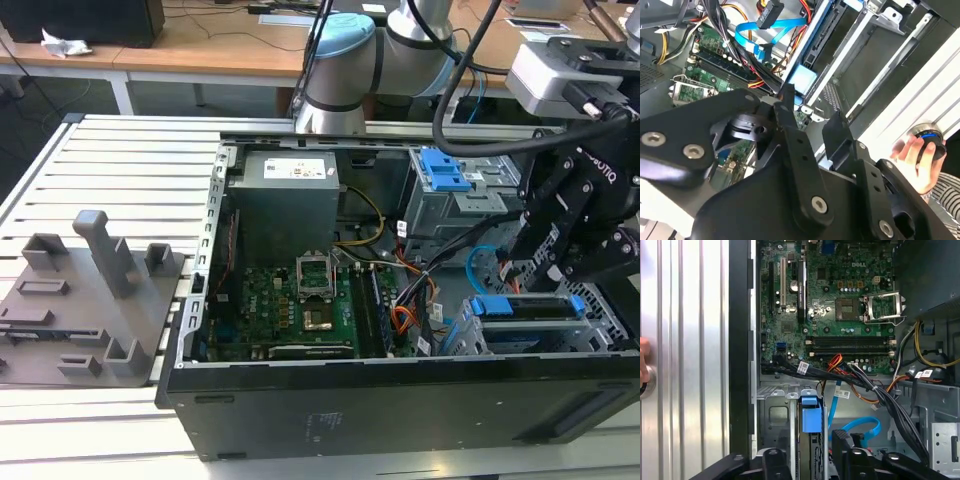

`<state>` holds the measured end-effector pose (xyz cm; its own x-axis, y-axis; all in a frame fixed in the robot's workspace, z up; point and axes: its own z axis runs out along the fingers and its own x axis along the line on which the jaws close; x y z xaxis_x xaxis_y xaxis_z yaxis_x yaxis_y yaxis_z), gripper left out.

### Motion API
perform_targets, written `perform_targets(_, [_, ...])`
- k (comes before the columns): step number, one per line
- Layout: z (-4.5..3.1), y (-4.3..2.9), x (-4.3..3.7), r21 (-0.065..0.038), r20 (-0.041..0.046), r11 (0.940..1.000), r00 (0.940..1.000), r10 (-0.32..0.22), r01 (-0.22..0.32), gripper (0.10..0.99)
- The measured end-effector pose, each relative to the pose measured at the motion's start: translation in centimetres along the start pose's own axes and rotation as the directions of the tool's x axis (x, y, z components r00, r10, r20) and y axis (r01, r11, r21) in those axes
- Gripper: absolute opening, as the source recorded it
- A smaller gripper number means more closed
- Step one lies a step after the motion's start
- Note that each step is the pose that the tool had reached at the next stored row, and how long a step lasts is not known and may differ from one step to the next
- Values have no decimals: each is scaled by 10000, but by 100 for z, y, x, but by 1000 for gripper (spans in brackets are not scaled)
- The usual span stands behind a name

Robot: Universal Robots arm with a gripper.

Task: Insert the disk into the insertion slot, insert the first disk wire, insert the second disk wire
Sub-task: 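Insert the disk into the insertion slot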

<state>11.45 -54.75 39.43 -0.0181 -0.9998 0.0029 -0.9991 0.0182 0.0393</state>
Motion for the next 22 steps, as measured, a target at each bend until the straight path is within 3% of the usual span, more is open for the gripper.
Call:
perform_targets(5, [2, 0, 0, 0, 0, 10000, 10000, 0, 0, 118])
perform_targets(11, [4, 0, 0, 0, 0, 10000, 10000, 0, 0, 106])
perform_targets(17, [16, -184, -28, -69, -1, 10000, 10000, -1, 1, 106])
perform_targets(22, [116, -198, -28, -100, -2, 9999, 10000, 0, 0, 106])
